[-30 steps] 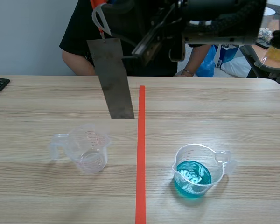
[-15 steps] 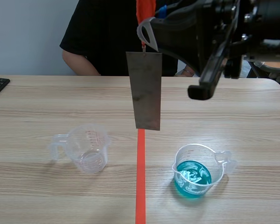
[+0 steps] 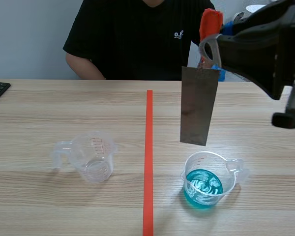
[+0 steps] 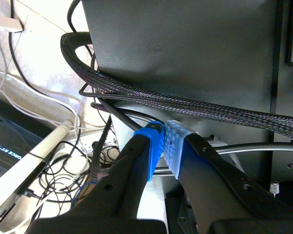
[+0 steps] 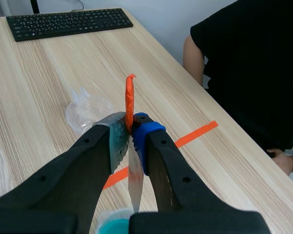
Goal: Do the redox reaction experiment.
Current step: 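Move the plate over the blue solution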
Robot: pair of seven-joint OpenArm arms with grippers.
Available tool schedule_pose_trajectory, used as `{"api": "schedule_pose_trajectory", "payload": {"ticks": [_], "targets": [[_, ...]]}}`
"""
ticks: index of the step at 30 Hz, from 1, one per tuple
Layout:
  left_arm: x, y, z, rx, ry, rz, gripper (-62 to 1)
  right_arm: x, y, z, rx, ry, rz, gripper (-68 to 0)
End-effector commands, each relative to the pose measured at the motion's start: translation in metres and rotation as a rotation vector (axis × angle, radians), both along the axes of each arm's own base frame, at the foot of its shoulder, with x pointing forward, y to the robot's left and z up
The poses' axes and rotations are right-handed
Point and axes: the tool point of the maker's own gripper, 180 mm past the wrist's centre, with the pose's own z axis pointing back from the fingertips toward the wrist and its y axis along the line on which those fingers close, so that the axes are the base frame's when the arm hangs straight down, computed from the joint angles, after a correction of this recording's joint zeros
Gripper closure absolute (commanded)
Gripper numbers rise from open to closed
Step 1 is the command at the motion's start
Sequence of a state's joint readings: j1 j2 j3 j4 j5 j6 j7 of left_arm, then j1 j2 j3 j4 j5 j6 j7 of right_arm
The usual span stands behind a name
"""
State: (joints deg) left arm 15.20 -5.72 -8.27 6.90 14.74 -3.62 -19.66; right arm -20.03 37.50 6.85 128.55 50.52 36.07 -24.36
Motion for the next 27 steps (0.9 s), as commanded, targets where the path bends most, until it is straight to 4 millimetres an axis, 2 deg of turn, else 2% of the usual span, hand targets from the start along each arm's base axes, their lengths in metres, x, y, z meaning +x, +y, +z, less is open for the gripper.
{"api": "schedule_pose_trajectory", "payload": {"ticks": [1, 13, 27], "targets": [[0.007, 0.001, 0.001, 0.000, -0.018, 0.002, -4.2, -0.004, 0.000, 0.008, 0.009, -0.027, 0.011, -0.7], [0.007, 0.001, 0.001, 0.000, -0.018, 0.002, -4.2, -0.011, -0.035, 0.008, -0.014, -0.035, -0.060, -0.7], [0.007, 0.001, 0.001, 0.000, -0.018, 0.002, -4.2, -0.013, -0.036, 0.009, -0.019, -0.039, -0.053, -0.7]]}}
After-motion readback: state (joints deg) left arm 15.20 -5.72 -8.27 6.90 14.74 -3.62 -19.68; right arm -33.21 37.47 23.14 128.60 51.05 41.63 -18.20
